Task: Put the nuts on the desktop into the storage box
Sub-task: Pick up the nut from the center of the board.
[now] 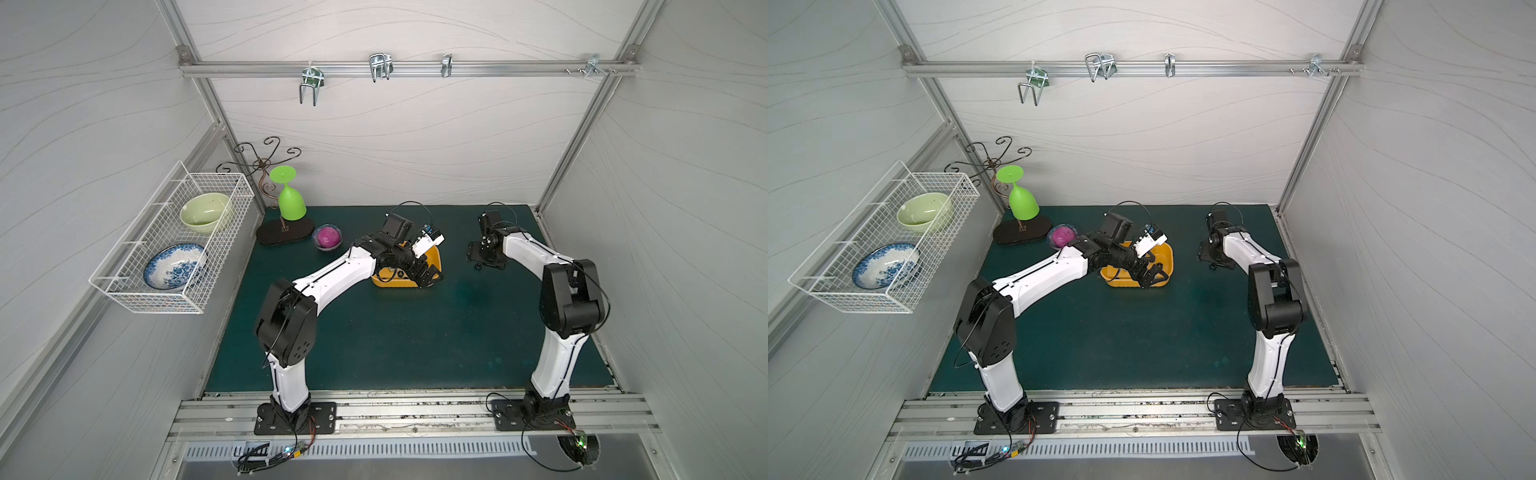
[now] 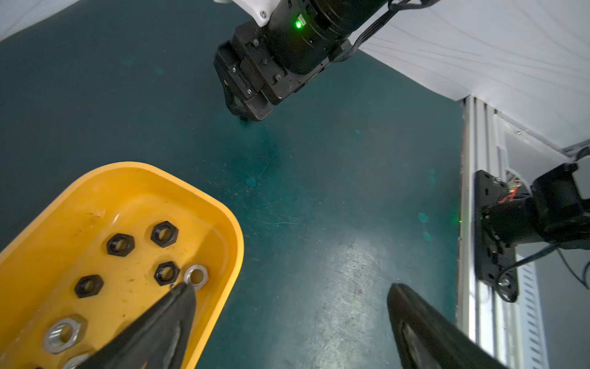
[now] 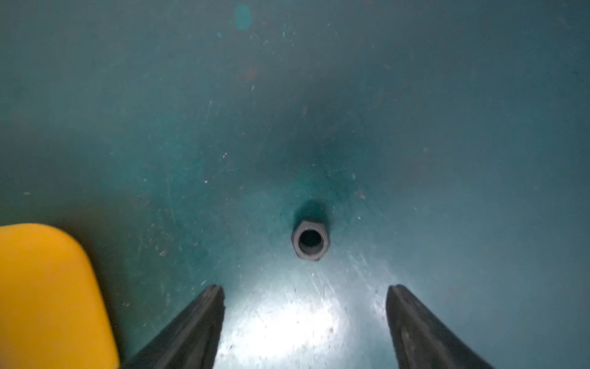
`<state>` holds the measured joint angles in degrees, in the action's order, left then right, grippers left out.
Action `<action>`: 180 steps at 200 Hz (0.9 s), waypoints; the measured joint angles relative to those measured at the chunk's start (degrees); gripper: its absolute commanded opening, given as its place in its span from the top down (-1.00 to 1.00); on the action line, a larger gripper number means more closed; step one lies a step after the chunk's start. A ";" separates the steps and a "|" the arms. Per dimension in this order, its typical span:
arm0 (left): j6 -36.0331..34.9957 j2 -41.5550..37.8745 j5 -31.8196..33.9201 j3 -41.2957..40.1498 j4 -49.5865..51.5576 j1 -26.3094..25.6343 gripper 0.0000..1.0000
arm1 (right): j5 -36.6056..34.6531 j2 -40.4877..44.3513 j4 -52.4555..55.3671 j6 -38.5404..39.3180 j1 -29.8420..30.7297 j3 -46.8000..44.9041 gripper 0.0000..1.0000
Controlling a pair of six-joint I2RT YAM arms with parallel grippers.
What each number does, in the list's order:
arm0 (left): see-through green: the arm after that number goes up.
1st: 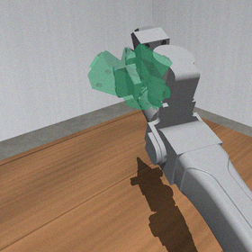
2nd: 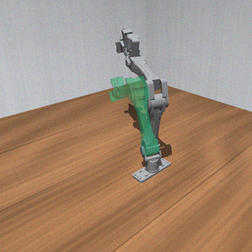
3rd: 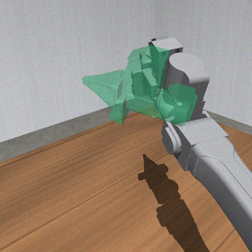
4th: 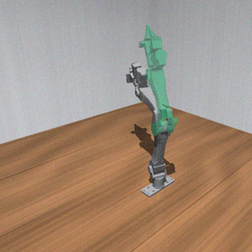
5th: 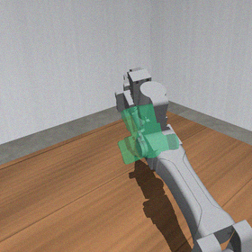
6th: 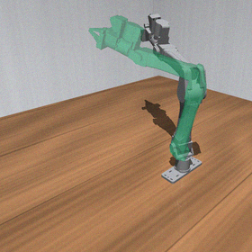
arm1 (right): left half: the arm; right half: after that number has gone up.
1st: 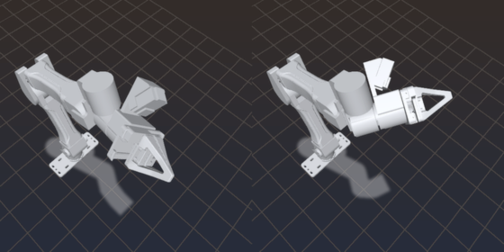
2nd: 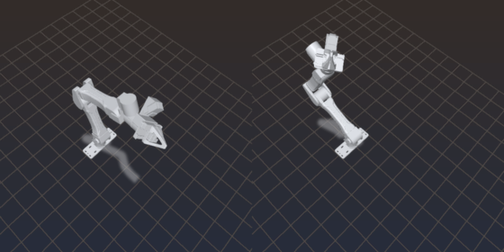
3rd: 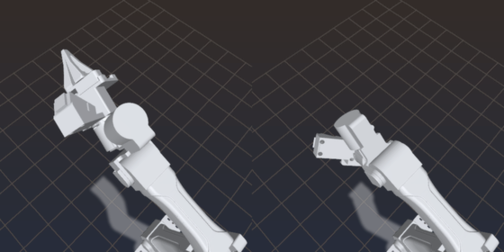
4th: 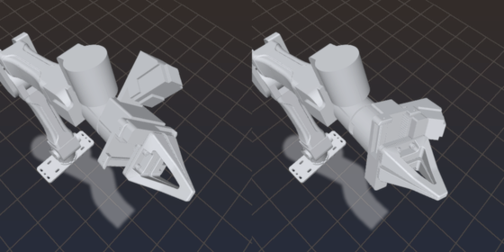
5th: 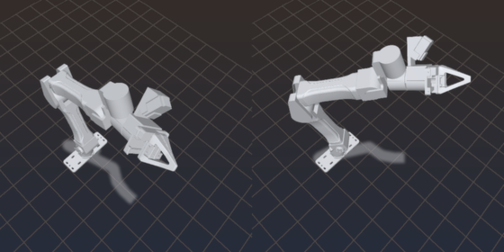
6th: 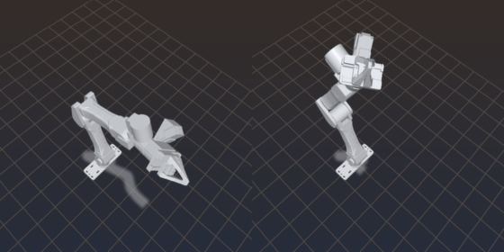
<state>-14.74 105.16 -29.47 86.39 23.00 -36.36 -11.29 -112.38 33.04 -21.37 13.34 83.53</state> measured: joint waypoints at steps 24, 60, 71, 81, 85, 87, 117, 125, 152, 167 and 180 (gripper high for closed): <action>-0.72 0.00 2.08 0.04 0.04 -0.76 -0.97 | 0.24 -2.34 0.02 0.46 -0.15 0.52 -0.50; -1.42 0.00 3.34 0.07 0.04 -1.36 -0.96 | 1.40 -3.10 0.00 1.18 -0.83 0.52 -0.39; -1.55 0.00 3.63 0.09 0.07 -1.49 -0.97 | 1.68 -3.26 0.02 1.44 -1.18 0.59 -0.35; -1.62 0.07 3.87 0.24 0.09 -1.64 -0.97 | 1.92 -3.78 0.02 1.53 -1.57 0.85 -0.30; -1.62 0.11 3.96 0.31 0.09 -1.70 -0.97 | 2.05 -4.04 0.00 1.60 -1.75 0.94 -0.29; -1.62 0.11 4.00 0.35 0.11 -1.73 -0.97 | 2.14 -4.20 -0.02 1.60 -1.81 0.98 -0.28; -1.84 0.33 4.24 1.09 0.13 -2.01 -0.97 | 3.85 -6.97 0.66 1.88 -3.06 2.34 -0.18; -1.99 0.37 4.26 1.14 0.17 -2.01 -0.97 | 4.22 -7.10 0.87 1.92 -3.17 2.91 -0.14; -2.14 0.42 4.22 1.22 0.81 -2.01 -0.97 | 4.50 -9.05 2.45 1.95 -3.26 5.73 0.03; -2.19 0.44 4.20 1.22 1.03 -2.01 -0.97 | 4.50 -9.77 3.74 2.27 -3.23 6.99 0.13; -2.21 0.44 4.20 1.22 1.16 -2.01 -0.97 | 4.46 -10.05 4.39 2.45 -3.23 7.48 0.14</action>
<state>-16.95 105.60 -25.28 87.61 24.16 -38.37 -6.83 -122.43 37.43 -18.92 10.11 91.00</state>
